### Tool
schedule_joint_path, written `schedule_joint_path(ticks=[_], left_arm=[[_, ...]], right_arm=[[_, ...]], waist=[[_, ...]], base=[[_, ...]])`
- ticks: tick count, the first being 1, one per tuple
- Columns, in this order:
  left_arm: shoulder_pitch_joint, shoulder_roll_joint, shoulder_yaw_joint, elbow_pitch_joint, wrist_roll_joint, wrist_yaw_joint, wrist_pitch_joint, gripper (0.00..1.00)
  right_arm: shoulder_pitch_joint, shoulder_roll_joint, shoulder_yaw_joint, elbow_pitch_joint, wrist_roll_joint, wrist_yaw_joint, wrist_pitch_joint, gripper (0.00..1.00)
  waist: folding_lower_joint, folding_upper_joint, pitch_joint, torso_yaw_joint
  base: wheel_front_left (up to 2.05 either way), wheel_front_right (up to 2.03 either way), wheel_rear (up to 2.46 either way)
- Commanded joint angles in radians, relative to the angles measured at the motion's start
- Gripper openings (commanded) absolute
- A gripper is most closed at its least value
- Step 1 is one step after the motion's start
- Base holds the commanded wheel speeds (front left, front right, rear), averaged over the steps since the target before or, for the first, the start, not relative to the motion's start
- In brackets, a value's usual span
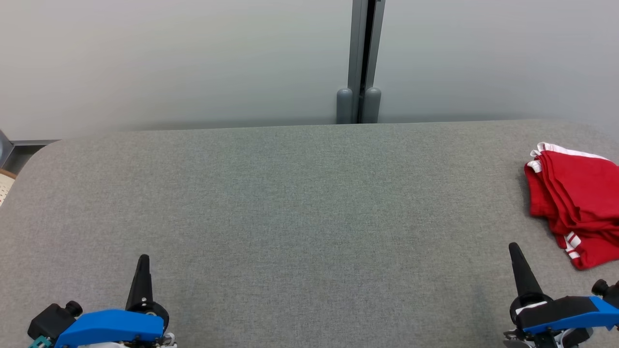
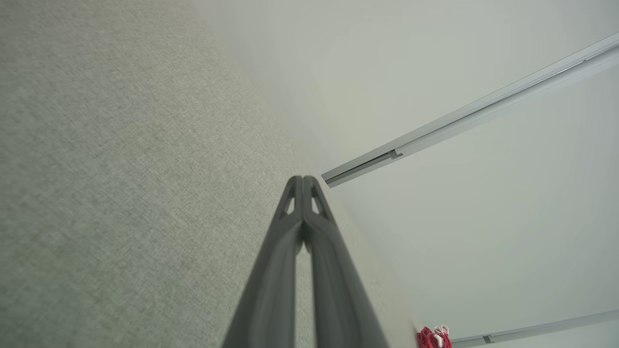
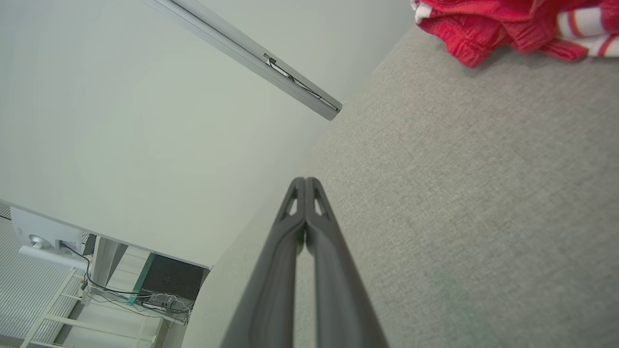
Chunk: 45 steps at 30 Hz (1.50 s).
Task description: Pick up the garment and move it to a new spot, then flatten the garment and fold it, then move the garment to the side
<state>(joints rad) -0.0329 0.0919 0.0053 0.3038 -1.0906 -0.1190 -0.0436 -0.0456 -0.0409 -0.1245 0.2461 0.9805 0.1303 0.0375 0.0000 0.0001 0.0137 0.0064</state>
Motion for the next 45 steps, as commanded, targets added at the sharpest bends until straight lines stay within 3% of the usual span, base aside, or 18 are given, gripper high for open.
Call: schedule_joint_path(ticks=[1,45], left_arm=[[-0.026,0.002,0.010,-0.016,-0.024,-0.006,0.007,0.00],[-0.066,-0.029,0.082,-0.048,-0.372,-0.013,0.115,0.00]], right_arm=[[-0.026,-0.008,0.001,-0.011,0.030,0.001,0.005,0.00],[-0.054,-0.011,0.008,-0.005,0.451,0.001,0.058,0.00]], waist=[[0.0000,-0.0001,0.000,0.000],[0.0000,-0.0001,-0.007,-0.004]], base=[[0.00,0.00,0.00],[0.00,0.00,0.00]])
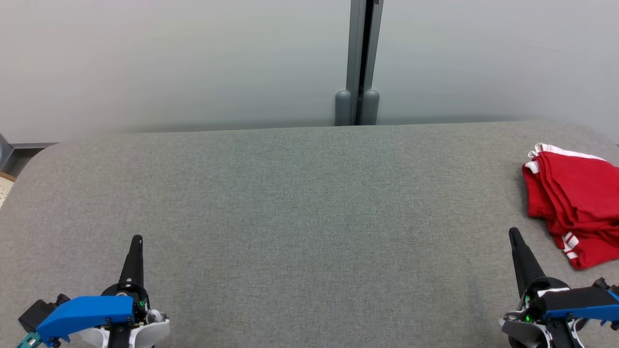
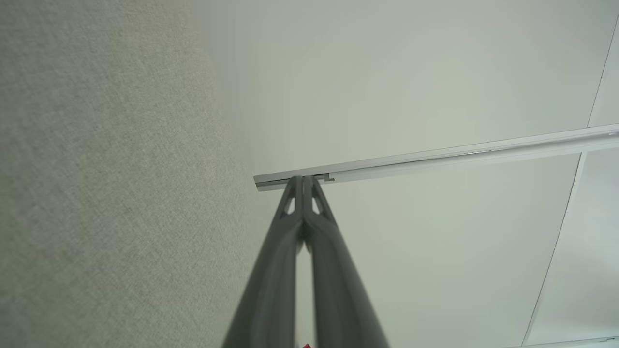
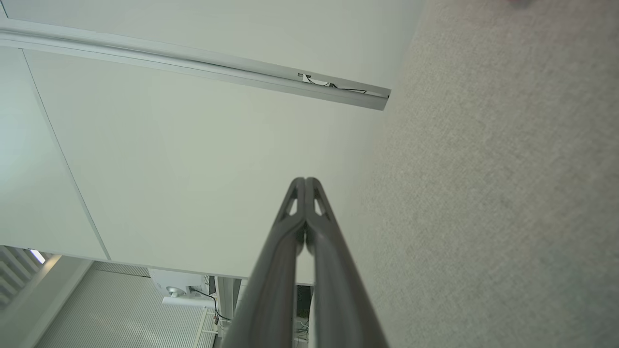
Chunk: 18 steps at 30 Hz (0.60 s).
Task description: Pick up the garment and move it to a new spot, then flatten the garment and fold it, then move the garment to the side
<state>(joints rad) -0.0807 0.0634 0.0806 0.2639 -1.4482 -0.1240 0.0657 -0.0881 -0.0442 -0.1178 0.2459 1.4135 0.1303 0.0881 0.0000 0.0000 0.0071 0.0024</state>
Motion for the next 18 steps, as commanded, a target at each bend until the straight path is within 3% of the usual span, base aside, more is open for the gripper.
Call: schedule_joint_path(ticks=[1,18], left_arm=[[-0.020,-0.001,0.008,-0.009,-0.021,-0.008,0.007,0.00],[-0.030,-0.010,0.029,-0.017,-0.125,-0.010,0.039,0.00]], right_arm=[[-0.013,-0.008,0.002,-0.005,0.027,0.001,0.007,0.00],[-0.022,-0.009,0.004,-0.003,0.152,0.001,0.022,0.00]], waist=[[0.0000,0.0000,0.000,0.000],[0.0000,0.0000,-0.003,-0.002]], base=[[0.00,0.00,0.00],[0.00,0.00,0.00]])
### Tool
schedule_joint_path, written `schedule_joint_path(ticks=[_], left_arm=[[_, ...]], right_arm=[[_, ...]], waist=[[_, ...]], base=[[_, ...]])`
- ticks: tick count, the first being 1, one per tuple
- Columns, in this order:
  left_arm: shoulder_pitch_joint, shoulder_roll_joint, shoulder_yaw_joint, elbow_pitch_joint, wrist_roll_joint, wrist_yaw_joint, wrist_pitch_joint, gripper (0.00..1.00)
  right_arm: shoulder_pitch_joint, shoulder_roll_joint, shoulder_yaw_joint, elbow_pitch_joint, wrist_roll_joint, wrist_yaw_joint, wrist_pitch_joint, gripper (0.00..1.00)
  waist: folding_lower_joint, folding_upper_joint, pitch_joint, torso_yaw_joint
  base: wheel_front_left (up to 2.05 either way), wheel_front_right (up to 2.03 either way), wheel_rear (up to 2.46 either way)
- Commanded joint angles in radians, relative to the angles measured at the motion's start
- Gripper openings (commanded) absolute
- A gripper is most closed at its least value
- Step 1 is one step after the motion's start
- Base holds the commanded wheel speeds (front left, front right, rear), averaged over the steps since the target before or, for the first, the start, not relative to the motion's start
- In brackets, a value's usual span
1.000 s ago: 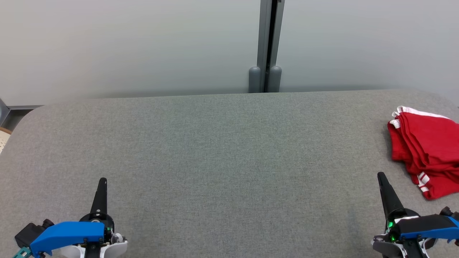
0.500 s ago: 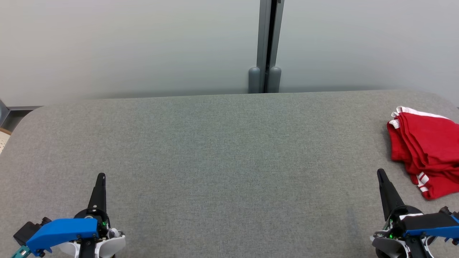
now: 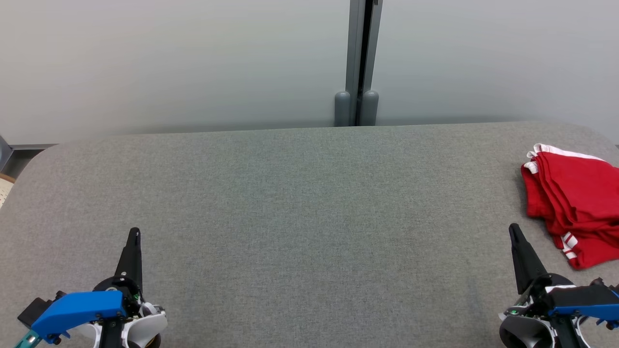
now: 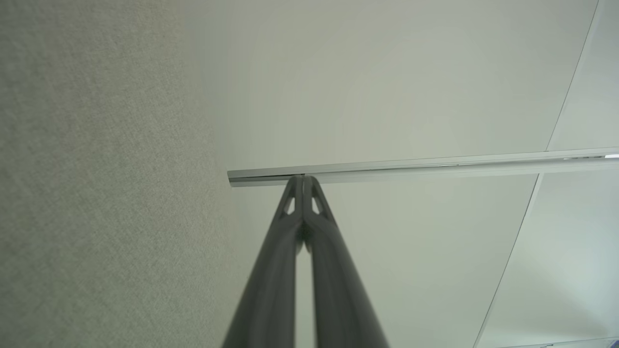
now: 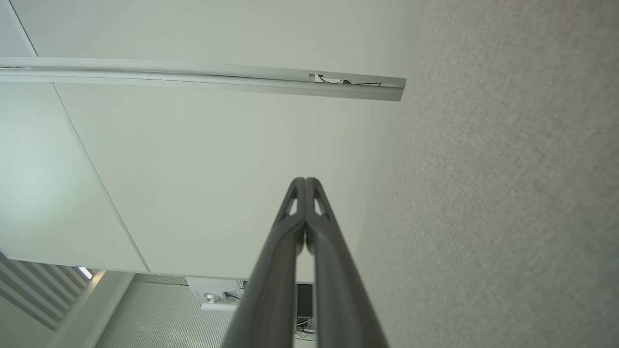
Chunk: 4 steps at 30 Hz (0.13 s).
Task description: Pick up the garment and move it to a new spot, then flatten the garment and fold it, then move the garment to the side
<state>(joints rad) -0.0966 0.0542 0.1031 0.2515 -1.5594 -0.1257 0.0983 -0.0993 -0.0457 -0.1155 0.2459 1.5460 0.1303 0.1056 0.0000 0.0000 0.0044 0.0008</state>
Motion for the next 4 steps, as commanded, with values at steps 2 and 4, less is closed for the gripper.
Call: schedule_joint_path(ticks=[2,4], left_arm=[[-0.015,-0.002,0.007,-0.005,-0.018,-0.008,0.009,0.00],[-0.016,-0.002,0.010,-0.007,-0.031,-0.008,0.012,0.00]], right_arm=[[-0.011,-0.008,0.001,-0.003,0.026,0.001,0.006,0.00],[-0.012,-0.008,0.002,-0.002,0.040,0.001,0.007,0.00]], waist=[[0.0000,0.0000,0.000,0.000],[0.0000,0.0000,-0.001,0.000]], base=[[0.00,0.00,0.00],[0.00,0.00,0.00]])
